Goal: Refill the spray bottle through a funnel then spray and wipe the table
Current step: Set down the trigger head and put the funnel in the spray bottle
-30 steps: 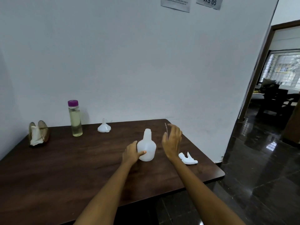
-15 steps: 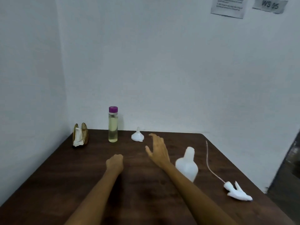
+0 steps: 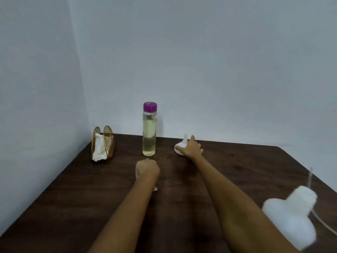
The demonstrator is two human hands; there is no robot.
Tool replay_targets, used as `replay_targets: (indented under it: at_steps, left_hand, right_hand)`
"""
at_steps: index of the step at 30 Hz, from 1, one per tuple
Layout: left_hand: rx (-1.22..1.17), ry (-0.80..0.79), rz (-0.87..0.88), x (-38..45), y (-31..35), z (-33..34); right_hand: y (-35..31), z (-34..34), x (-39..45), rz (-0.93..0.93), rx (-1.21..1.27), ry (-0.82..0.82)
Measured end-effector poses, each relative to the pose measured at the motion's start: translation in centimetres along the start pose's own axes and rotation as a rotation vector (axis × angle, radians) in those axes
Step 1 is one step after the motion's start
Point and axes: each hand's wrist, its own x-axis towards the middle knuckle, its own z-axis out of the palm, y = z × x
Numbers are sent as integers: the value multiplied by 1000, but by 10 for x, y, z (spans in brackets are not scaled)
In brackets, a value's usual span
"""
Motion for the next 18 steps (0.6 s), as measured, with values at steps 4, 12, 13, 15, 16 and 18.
replay_targets:
  at_steps: [4,12,13,15,16,18]
  left_hand:
    - [63,-62,15,10,12,3]
    - [-14,-22,-5,-8,7,1]
    - [-30,-12,-10,-10,6,1]
    - [-48,-3,-31,-18,5,1]
    - [-42,4,-44,-22,5,1]
    - [-2,-1,-73,-33,7,-1]
  right_hand:
    - [3,17,8,-48,-70,36]
    - [6,11,-12,-58,-58,-7]
    - [7,9,-17,-51,-87,-14]
    - [7,4,-33,-26,-141,-54]
    - [7,2,-41,-17,-142,-71]
    - [6,-6,-65,0,-86,-83]
